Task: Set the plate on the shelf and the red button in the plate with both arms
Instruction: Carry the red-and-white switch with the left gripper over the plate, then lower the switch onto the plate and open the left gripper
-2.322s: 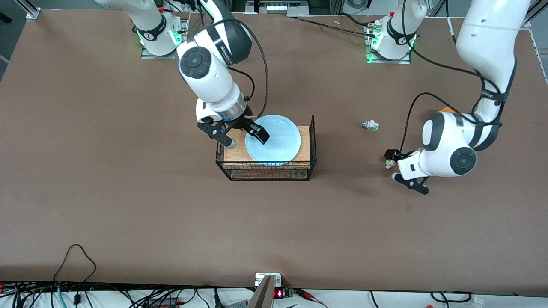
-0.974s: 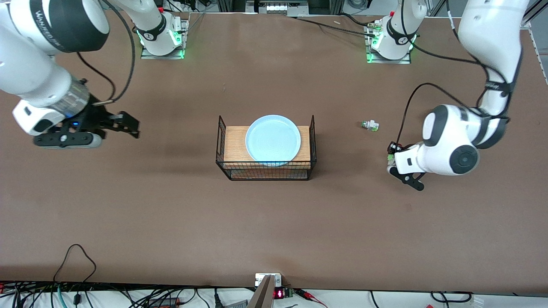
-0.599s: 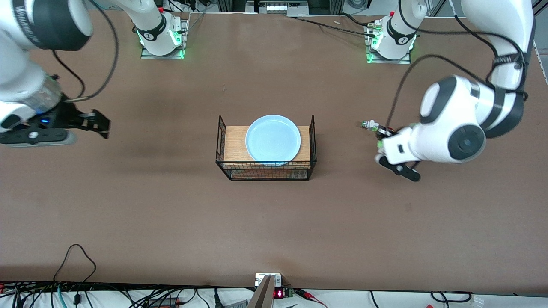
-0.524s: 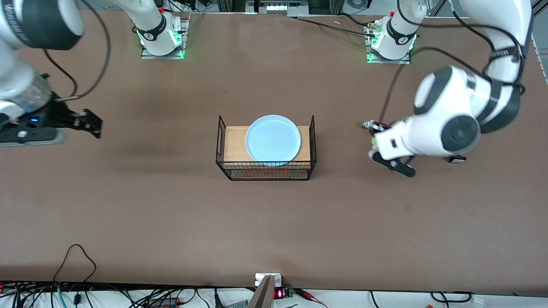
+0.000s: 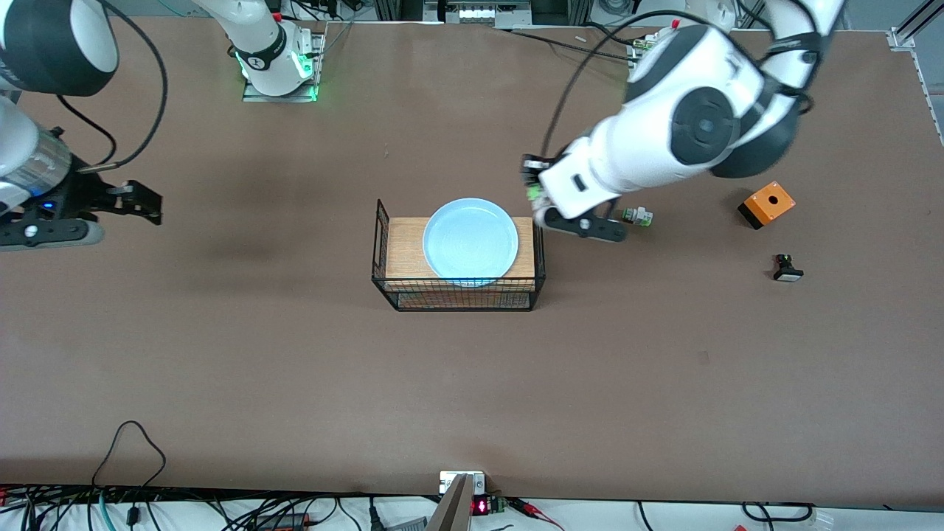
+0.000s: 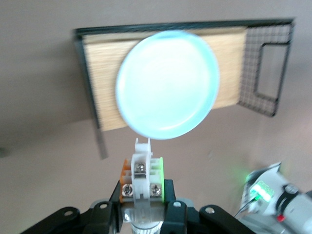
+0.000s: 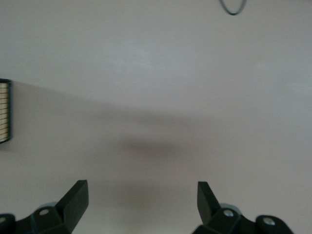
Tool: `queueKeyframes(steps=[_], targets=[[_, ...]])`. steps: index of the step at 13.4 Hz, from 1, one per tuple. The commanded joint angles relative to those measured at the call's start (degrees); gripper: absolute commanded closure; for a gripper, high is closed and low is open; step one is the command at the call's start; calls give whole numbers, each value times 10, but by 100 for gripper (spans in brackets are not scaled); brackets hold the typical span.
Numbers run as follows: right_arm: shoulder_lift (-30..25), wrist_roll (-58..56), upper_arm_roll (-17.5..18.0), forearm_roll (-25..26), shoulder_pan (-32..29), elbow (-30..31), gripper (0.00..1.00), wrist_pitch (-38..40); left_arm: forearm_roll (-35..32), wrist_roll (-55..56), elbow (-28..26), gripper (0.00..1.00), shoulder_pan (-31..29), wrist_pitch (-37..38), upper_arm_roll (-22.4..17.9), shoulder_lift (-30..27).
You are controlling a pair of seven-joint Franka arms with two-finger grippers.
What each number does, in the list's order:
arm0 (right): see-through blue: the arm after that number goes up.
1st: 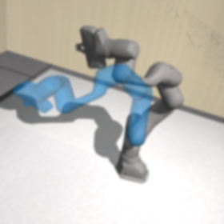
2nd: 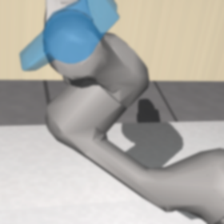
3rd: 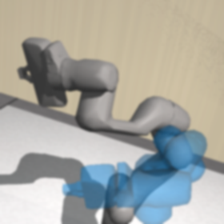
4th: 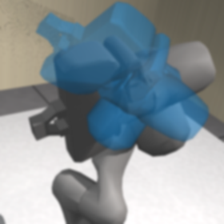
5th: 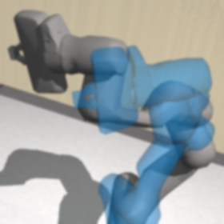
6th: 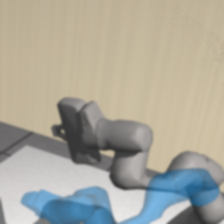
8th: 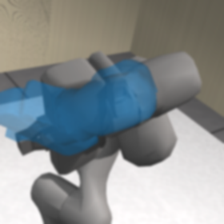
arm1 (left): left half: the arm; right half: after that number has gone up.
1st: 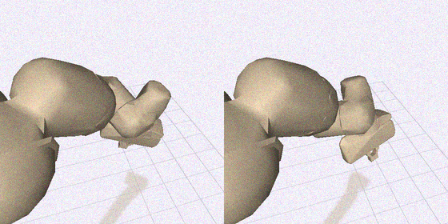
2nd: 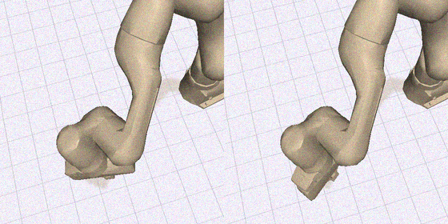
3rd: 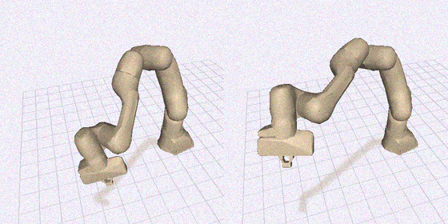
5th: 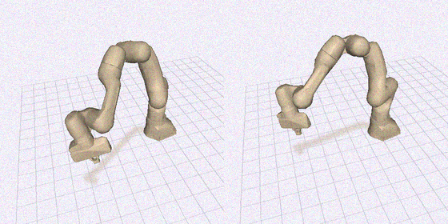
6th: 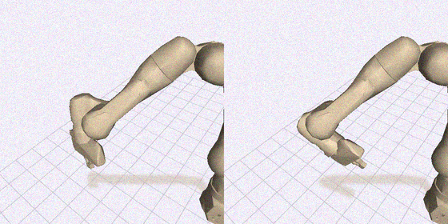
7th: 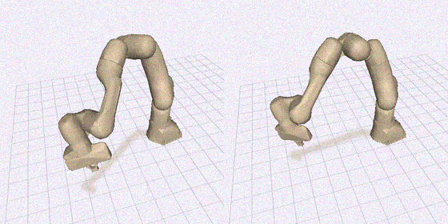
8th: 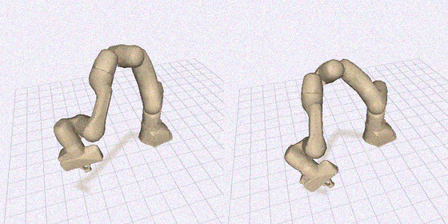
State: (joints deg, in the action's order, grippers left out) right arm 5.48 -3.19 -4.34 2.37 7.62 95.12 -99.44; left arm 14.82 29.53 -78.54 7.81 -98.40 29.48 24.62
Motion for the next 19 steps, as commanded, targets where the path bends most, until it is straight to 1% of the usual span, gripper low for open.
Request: queueKeyframes(steps=[1,3,5,7,8,9,10,11,12,16,17,19], targets=[[7,49,15,-81,-21,-2,2,3,5,72,28,94,56,-85,-7,53],[15,53,14,-86,-25,-12,2,5,-26,82,27,94,77,-130,-15,88],[15,40,10,-77,-32,-13,2,6,-72,97,27,94,102,-189,-17,127],[15,20,11,-37,-32,-21,3,7,-109,115,26,94,115,-200,-17,146],[15,20,11,-26,-31,-27,3,11,-118,119,26,94,119,-200,-18,149],[15,19,12,-11,-29,-31,3,14,-124,119,25,87,118,-200,-19,152],[15,19,13,3,-27,-32,3,20,-124,119,25,45,117,-200,-19,152],[15,19,14,15,-24,-36,3,28,-124,119,25,1,116,-199,-20,150],[15,23,15,25,-21,-47,3,48,-124,119,25,0,114,-199,-19,147],[16,26,15,18,-18,-50,1,51,-124,127,25,0,103,-192,-20,131],[22,25,15,18,-19,-50,1,54,-125,129,23,0,94,-185,-20,119],[26,20,14,18,-23,-50,0,54,-134,128,24,0,69,-131,-22,97]])
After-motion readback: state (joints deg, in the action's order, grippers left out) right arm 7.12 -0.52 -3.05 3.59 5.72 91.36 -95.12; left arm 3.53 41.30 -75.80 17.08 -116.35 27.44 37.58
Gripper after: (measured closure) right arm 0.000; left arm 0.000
